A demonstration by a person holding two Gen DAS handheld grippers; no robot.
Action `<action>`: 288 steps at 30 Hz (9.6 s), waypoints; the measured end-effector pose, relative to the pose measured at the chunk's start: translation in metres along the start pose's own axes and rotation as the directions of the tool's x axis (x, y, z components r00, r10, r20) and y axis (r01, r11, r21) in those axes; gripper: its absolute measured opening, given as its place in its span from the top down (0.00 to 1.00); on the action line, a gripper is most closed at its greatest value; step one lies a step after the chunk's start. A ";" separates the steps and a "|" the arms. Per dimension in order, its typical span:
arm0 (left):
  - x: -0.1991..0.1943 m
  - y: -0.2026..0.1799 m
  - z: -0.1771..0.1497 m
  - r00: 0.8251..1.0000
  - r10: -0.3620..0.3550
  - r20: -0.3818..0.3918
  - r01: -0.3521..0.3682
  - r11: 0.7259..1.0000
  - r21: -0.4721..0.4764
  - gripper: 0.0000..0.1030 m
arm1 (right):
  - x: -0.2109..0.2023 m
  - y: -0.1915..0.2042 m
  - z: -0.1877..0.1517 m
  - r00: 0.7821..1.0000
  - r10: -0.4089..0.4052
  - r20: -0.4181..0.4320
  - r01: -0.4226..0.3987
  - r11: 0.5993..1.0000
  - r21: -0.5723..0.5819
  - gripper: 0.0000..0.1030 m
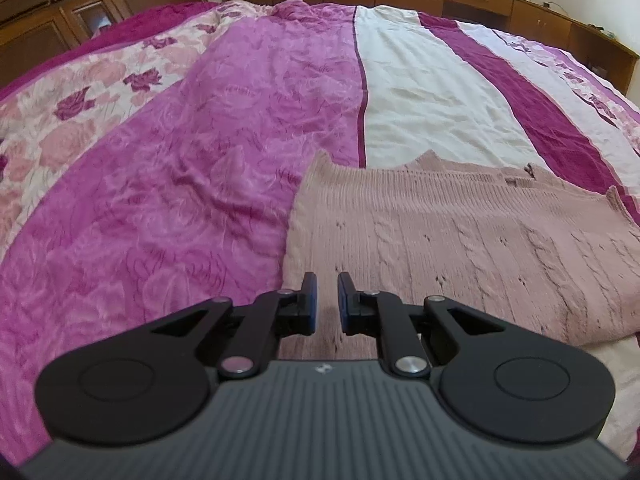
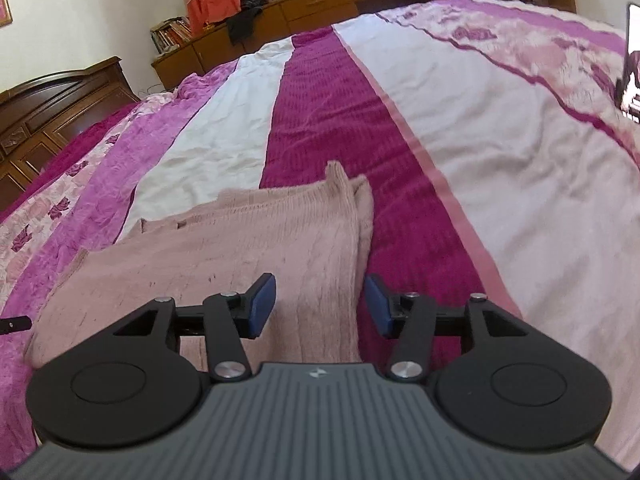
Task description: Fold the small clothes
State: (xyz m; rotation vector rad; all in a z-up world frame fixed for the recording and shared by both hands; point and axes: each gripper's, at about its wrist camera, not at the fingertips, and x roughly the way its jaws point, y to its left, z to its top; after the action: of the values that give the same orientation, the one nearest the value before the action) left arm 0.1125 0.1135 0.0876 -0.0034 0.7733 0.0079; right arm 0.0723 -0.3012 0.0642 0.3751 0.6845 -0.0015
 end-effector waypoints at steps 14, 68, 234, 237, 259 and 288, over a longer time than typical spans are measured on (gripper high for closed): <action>-0.009 0.004 -0.029 0.997 0.023 -0.071 -0.027 0.997 -0.066 0.86 | 0.009 -0.032 -0.024 0.988 0.148 -0.052 -0.132 0.963 0.236 0.42; -0.023 0.014 -0.017 0.994 0.094 -0.054 -0.095 0.995 -0.016 0.70 | 0.004 0.010 0.009 0.914 0.388 0.120 -0.406 0.876 0.259 0.71; -0.075 -0.059 -0.078 0.974 -0.213 -0.075 0.213 0.977 -0.016 0.42 | -0.075 0.111 -0.088 0.981 0.108 -0.159 -0.114 0.993 -0.024 0.26; -0.089 -0.069 -0.083 0.985 -0.164 -0.052 0.166 0.985 0.035 0.39 | -0.091 0.117 -0.096 0.985 0.100 -0.141 -0.108 0.993 -0.055 0.24; -0.089 -0.097 -0.134 0.990 -0.071 -0.124 0.077 0.996 0.038 0.39 | -0.108 0.138 -0.149 0.988 0.042 -0.148 -0.062 0.989 -0.134 0.17; -0.089 -0.101 -0.137 0.991 -0.065 -0.116 0.070 0.997 0.043 0.39 | -0.104 0.138 -0.152 0.985 0.046 -0.167 -0.066 0.991 -0.120 0.16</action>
State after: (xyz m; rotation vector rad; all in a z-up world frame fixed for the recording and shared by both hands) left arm -0.0464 0.0109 0.0516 0.0152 0.8879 -0.0753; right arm -0.0850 -0.1335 0.0667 0.2753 0.8322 0.1267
